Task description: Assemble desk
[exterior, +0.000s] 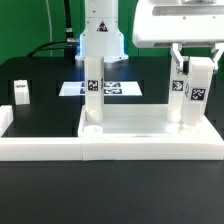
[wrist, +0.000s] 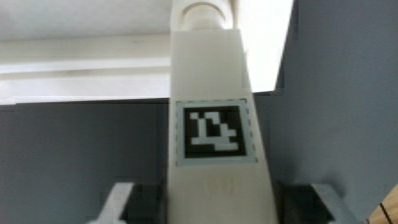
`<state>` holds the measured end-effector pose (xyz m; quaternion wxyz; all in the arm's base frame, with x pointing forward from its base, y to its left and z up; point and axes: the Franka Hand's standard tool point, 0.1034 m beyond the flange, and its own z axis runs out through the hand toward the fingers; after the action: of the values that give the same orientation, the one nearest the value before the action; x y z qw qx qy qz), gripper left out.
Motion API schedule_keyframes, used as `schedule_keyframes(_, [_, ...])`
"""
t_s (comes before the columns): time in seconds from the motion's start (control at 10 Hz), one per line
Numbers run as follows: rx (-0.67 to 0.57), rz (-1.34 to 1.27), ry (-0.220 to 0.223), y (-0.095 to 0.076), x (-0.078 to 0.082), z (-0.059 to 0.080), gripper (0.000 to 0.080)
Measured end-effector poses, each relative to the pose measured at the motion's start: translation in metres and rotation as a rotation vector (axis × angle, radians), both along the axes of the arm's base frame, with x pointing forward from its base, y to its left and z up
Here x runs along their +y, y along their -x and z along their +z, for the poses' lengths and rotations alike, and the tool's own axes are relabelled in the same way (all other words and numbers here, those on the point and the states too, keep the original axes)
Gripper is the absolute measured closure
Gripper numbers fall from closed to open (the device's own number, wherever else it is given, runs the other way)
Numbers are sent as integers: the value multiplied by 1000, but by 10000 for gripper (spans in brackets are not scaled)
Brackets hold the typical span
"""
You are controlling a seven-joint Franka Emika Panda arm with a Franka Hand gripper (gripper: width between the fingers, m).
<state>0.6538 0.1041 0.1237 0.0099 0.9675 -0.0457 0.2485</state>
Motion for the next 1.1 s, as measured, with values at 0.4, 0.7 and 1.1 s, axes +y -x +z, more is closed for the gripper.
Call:
schedule_keyframes(0.4, [0, 0, 6, 0, -3, -4, 511])
schedule_keyframes(0.7, [-11, 2, 6, -1, -3, -4, 447])
schedule_keyframes(1.1, [-11, 2, 6, -1, -3, -4, 181])
